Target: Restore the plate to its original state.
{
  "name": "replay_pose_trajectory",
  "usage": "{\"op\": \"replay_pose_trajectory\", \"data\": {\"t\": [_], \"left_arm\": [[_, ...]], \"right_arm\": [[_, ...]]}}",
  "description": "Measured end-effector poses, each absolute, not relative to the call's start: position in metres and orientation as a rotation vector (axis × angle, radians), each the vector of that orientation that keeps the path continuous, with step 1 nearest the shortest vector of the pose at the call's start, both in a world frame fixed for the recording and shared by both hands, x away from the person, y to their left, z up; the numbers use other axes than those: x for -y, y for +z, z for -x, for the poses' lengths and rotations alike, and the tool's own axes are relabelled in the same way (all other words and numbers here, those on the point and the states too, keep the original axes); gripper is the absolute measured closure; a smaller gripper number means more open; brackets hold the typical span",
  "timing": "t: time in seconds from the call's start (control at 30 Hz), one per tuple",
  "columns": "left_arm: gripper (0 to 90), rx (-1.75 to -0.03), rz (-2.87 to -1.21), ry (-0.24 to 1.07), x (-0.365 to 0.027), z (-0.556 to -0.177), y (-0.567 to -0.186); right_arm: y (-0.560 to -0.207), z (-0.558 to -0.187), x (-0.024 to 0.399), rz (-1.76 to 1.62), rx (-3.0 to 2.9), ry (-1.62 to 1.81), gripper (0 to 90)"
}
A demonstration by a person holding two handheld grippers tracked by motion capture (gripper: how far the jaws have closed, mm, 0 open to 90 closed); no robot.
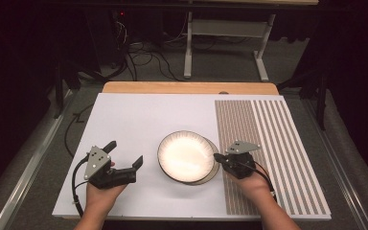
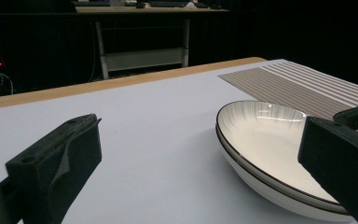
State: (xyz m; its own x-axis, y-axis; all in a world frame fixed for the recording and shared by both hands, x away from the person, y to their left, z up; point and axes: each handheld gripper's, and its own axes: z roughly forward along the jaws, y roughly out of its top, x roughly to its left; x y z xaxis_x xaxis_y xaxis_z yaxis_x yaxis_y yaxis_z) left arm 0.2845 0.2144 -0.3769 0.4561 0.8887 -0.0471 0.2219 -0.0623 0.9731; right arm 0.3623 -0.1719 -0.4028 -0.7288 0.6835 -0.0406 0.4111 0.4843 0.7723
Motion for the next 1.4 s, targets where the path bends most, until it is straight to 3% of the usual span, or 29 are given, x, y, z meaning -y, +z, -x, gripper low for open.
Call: {"op": "replay_pose_trajectory", "data": {"t": [1.07,1.4], "left_arm": [[0.1,-1.000,-1.582,0.726,-0.214,-0.288,-0.379],[0.1,-1.010,-1.588,0.725,-0.219,-0.290,-0.380]], "right_arm": [[-0.397,-0.361,0.188,-0.970,-2.349,1.130,90.0],[-0.383,-0.355,0.211,-1.020,-2.265,1.195,87.1]]}}
